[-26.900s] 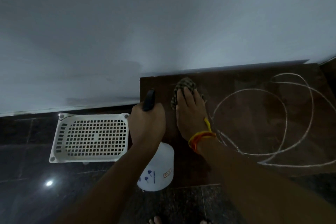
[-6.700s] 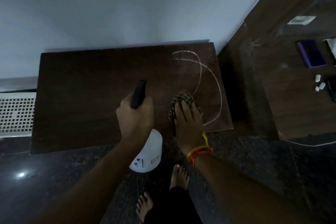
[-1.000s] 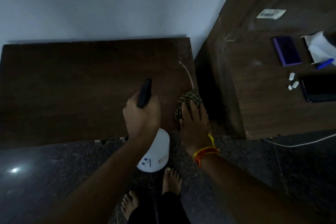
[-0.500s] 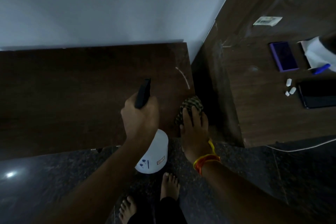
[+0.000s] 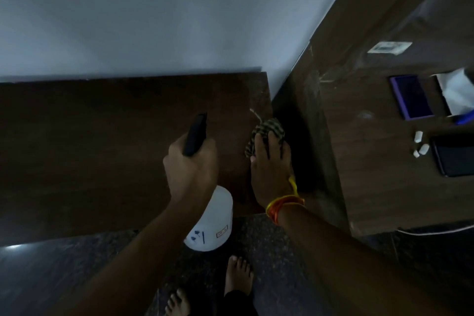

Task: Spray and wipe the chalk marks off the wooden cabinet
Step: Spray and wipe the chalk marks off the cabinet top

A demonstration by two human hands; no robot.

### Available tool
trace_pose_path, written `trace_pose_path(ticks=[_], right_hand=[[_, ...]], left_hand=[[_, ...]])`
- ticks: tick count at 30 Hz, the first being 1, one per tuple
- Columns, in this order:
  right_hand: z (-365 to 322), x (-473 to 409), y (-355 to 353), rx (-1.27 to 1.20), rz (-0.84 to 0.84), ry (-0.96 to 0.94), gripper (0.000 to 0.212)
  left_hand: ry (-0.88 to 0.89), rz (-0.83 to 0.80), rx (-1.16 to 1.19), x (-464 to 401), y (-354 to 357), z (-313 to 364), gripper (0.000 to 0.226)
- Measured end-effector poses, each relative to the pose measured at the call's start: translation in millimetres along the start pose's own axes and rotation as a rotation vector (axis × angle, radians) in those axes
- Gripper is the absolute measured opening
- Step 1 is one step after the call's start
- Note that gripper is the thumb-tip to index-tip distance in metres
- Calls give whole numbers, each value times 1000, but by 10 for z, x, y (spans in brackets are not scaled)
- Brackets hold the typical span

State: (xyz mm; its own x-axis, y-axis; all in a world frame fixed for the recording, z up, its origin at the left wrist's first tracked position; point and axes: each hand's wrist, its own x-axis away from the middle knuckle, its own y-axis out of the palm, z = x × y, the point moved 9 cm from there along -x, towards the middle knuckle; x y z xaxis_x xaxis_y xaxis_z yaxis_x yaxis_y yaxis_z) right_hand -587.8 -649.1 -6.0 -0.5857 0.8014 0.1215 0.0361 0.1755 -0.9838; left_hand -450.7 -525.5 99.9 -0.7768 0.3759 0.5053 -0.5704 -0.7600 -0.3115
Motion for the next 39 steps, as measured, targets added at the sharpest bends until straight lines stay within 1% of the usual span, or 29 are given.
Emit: trace_pose_path(ticks=[2,6,10,13,15,17,19,22,26,30,33,37,39], right_hand=[[-11,-37,-92,-30,42,4,53],[-66,-463,-120,-5,44,-73,52],[-92,-860,-123,-20,68,-28,51],[-133,-713,-63,18,34,-48,52],[-163,-498,-95,2,68,-57,52],[-215,-359,-131,-21,68,-77,51],[-248,-429,-157,-32,59,-111,50],[-276,-884,-168,-53,68,-122,50],[-245,-1446,-18,-7,1,-125,59],[-248,-1264,106,45,-54,-129,62],[-239,-1128,18,46,-28,-125,59],[-298,-1389,-175,31,73,-153,57],[-329,-1521,-197,27,65,-110,57]], left_hand=[[-4,16,5,-46,15,53,17],[-2,30,11,-109,30,150,25],[0,29,7,-169,49,146,19],[-3,39,6,-208,48,149,20],[6,48,5,-255,56,188,20],[9,56,-2,-300,62,226,20],[3,52,-6,-341,79,259,21],[12,39,-7,-373,101,275,22],[25,34,-14,-366,87,250,18],[16,32,8,-384,36,261,21],[12,41,26,-428,-5,303,24],[28,42,35,-473,-79,296,19],[32,33,23,-481,-108,262,18]])
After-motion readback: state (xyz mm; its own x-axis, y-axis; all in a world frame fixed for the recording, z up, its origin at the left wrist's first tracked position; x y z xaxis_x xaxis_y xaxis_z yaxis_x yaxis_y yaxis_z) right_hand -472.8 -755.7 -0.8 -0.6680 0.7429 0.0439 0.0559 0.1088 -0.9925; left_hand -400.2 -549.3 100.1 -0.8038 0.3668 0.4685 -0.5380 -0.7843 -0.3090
